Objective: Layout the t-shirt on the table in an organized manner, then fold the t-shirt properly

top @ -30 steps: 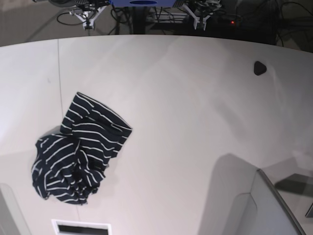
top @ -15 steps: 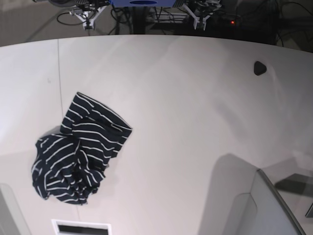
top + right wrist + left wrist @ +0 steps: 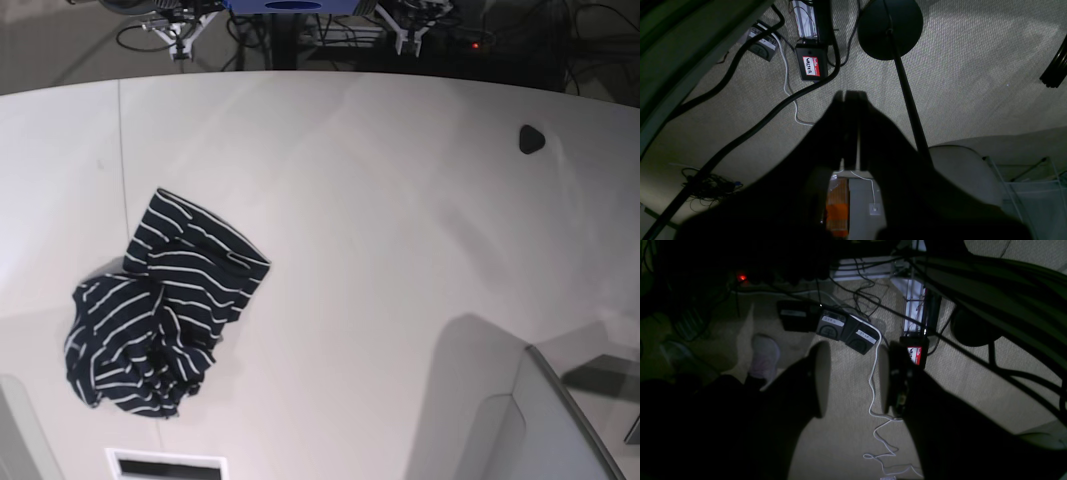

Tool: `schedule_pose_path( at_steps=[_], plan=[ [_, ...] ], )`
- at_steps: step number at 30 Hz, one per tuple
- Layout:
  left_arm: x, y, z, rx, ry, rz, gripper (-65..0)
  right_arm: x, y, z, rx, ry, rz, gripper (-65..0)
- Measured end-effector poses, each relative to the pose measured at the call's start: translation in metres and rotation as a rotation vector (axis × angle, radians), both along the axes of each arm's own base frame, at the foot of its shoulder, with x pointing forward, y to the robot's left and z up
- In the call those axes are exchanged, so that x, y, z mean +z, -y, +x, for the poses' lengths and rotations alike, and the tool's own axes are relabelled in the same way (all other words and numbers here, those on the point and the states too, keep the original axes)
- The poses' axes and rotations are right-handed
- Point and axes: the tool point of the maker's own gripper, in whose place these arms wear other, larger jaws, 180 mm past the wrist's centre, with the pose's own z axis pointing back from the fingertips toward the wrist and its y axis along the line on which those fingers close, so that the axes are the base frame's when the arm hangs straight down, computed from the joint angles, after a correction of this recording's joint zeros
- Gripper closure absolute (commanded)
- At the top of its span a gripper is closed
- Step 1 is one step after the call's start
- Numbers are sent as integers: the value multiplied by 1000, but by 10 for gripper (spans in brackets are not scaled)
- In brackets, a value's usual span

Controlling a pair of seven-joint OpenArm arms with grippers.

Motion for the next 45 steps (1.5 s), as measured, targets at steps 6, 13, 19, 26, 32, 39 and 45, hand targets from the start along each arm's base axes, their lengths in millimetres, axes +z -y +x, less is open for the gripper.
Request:
schedule_pose_path(
  at_steps=[6, 13, 19, 26, 32, 39, 45],
  plan=[
    [0, 0, -1, 0, -2, 0, -225, 0, 0, 0, 0, 0, 0, 0],
    [0, 0, -1, 0, -2, 0, -224, 0, 0, 0, 0, 0, 0, 0],
    [0, 0, -1, 0, -2, 0, -229, 0, 0, 0, 0, 0, 0, 0],
    [0, 0, -1, 0, -2, 0, -230, 0, 0, 0, 0, 0, 0, 0],
    [0, 1, 0, 0, -1, -2, -232, 0, 0, 0, 0, 0, 0, 0],
    [0, 6, -1, 0, -5, -31, -309, 0, 0, 0, 0, 0, 0, 0],
    [0, 16, -1, -1, -8, -87, -359, 0, 0, 0, 0, 0, 0, 0]
  ],
)
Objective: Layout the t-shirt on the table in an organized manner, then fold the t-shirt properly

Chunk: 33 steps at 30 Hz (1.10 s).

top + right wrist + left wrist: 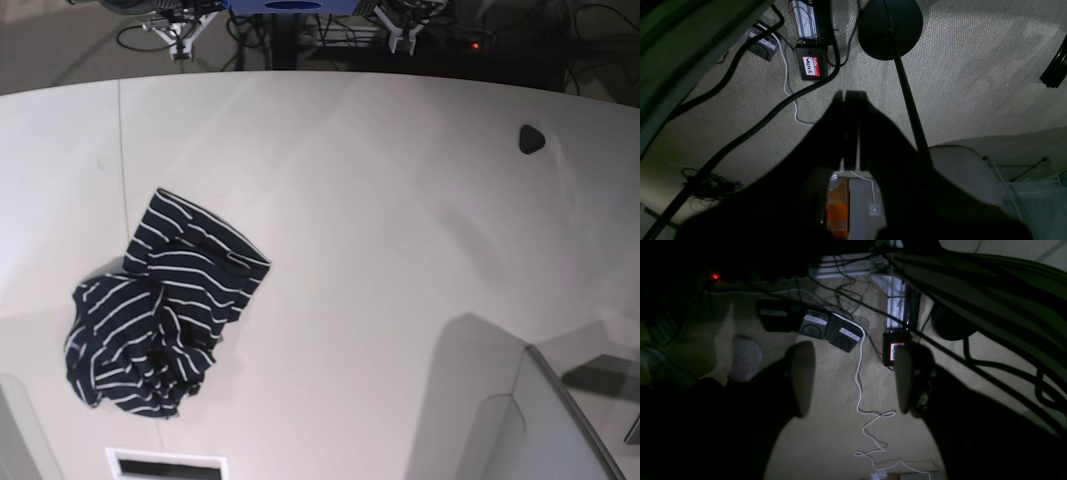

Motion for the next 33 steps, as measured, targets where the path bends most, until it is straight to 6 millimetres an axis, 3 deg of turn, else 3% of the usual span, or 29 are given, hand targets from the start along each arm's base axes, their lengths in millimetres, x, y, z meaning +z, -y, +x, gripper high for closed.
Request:
schedule_pose_path(
  at_steps=[11, 17, 33],
  plan=[
    [0, -1, -1, 10, -2, 4, -360, 0, 0, 0, 0, 0, 0, 0],
    [0, -1, -17, 13, -26, 4, -360, 0, 0, 0, 0, 0, 0, 0],
    [0, -1, -7, 16, -7, 4, -360, 0, 0, 0, 0, 0, 0, 0]
  ],
)
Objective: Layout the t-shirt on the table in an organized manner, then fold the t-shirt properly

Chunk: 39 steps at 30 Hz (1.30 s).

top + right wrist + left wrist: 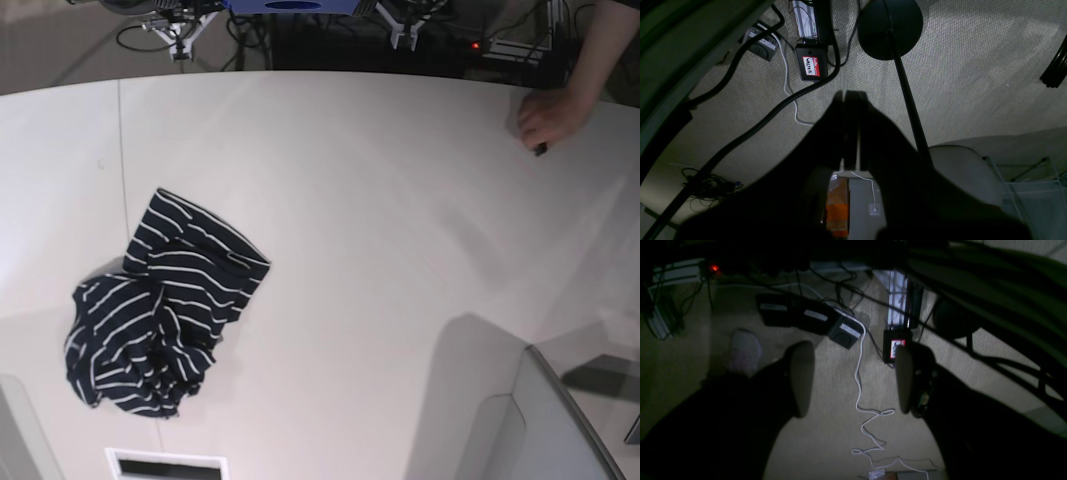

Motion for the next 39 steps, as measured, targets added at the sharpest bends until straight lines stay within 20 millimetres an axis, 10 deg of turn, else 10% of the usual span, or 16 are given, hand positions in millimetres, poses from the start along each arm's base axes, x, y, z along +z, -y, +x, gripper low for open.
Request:
schedule_pose_path(
  at_steps=[14, 30, 39],
  plan=[
    [2, 10, -44, -4, -72, -16, -360, 0, 0, 0, 0, 0, 0, 0],
    [2, 7, 69, -3, 101, -10, -360, 0, 0, 0, 0, 0, 0, 0],
    [0, 7, 52, -3, 76, -10, -360, 0, 0, 0, 0, 0, 0, 0]
  ],
)
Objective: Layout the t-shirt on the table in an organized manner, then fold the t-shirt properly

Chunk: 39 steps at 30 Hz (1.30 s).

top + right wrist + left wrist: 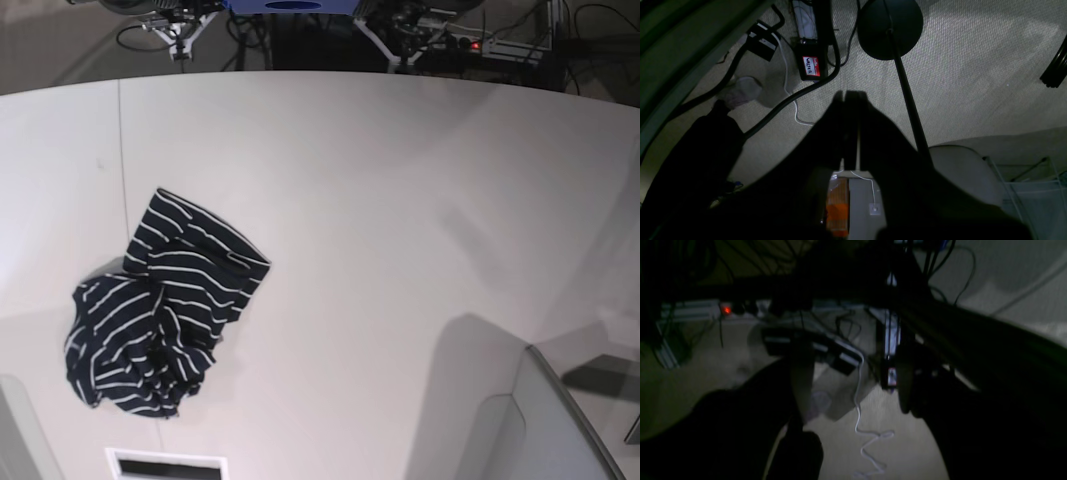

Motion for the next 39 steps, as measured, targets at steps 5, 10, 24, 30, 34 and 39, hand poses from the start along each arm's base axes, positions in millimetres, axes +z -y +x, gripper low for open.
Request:
schedule_pose_path(
  at_steps=[5, 10, 24, 30, 34, 39],
  plan=[
    [-1, 0, -22, 0, -37, 0, -360, 0, 0, 0, 0, 0, 0, 0],
    [-1, 0, -29, 2, -54, 1, -360, 0, 0, 0, 0, 0, 0, 0],
    [-2, 0, -34, 3, -74, 1, -360, 0, 0, 0, 0, 0, 0, 0],
    [-2, -1, -34, 3, -74, 1, -360, 0, 0, 0, 0, 0, 0, 0],
    [-2, -1, -34, 3, -74, 1, -360, 0, 0, 0, 0, 0, 0, 0],
    [-2, 0, -34, 3, -74, 1, -360, 0, 0, 0, 0, 0, 0, 0]
  ],
)
